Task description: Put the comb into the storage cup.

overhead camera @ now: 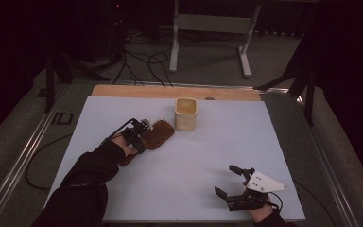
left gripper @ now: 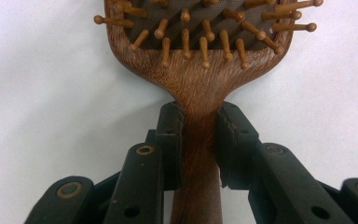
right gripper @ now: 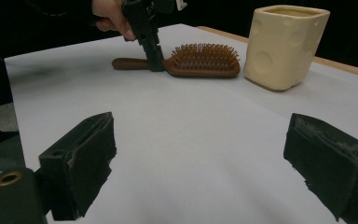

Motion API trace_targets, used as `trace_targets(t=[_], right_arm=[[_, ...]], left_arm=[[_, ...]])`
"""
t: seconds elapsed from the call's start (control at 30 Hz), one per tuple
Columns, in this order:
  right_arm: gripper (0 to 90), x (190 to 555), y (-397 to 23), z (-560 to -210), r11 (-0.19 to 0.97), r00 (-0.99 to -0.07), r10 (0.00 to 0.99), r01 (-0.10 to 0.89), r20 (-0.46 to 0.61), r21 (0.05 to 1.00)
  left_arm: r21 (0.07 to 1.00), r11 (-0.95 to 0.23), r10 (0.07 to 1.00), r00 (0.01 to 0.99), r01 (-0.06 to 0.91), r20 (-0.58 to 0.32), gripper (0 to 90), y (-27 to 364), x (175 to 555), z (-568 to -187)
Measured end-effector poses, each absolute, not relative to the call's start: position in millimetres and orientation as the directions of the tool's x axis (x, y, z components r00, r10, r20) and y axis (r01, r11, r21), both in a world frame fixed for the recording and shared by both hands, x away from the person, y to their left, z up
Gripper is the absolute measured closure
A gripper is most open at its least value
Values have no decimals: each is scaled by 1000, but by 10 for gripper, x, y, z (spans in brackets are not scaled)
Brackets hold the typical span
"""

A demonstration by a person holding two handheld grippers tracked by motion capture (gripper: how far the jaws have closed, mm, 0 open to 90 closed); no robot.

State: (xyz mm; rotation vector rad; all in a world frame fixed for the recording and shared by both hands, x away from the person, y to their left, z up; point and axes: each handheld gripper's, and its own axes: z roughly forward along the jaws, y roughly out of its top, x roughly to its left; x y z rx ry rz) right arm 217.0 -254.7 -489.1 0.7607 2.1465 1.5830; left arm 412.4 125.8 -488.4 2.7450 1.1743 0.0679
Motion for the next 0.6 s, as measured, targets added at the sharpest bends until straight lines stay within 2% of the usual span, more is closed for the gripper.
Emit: trace_targets(t=[0.6], right_arm=[[87,2175,-2556,-4893,224,-784,621,209,26,952]], left_arm=[[368,-598,744,664,712,-76,741,1503,3944,-4912]])
